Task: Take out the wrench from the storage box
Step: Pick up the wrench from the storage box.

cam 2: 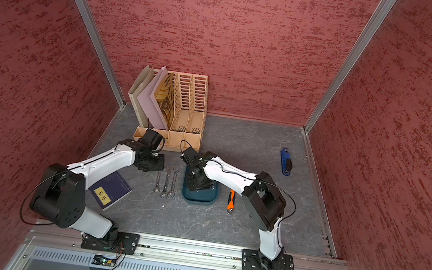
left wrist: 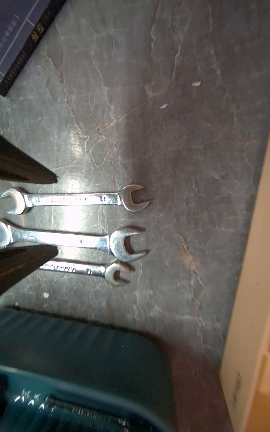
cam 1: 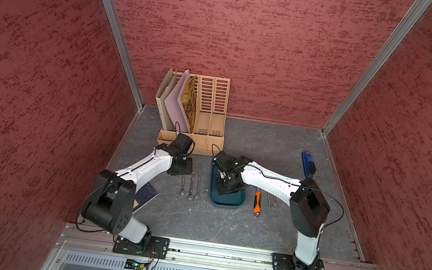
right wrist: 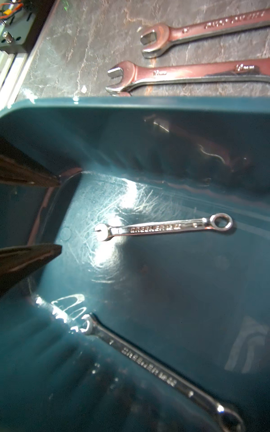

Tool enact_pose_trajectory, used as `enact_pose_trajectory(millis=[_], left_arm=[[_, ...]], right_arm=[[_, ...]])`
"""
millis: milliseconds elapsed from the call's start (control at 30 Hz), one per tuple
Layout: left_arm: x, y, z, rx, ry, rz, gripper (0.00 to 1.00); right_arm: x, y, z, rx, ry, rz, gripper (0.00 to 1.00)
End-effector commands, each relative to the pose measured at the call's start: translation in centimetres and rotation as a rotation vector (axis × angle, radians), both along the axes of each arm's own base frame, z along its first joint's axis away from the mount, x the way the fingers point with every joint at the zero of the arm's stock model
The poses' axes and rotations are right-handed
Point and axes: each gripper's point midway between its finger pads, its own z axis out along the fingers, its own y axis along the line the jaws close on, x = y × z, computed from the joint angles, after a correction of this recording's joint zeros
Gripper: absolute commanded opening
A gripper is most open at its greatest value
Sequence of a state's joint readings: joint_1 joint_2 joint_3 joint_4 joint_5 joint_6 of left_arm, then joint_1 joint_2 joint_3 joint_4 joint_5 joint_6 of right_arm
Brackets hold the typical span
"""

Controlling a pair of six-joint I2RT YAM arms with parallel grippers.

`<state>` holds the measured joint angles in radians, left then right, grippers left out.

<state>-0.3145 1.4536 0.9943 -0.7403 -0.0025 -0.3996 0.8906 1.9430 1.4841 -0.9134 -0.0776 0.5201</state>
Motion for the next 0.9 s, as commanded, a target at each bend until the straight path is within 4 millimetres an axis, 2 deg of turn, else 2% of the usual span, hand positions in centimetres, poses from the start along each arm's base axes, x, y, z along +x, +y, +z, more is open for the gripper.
enact_pose_trajectory(millis=[0,333,567,867], left_arm=[[-0.4,0.1,1.2,-0.029,-0.034,0.032,0.47],[-1.3,0.4,4.1,-0.055,-0.093,0.042,0.49],[-1.6,0.6,4.3,-0.052,-0.094,0.044,0.49],[-1.8,0.4,5.3,-0.077,-0.119,0.041,0.49]], right_arm=[[0.9,0.4,-0.3,-0.032,-0.044,-0.003,0.45],[2.7,1.5,-2.0,-0.086,-0.061,0.022,0.45],[3.5,2.1,-3.4,-0.107,-0.061,0.031,0.45],[4.5,1.8,-4.8,-0.119,-0.044,0.013,0.43]])
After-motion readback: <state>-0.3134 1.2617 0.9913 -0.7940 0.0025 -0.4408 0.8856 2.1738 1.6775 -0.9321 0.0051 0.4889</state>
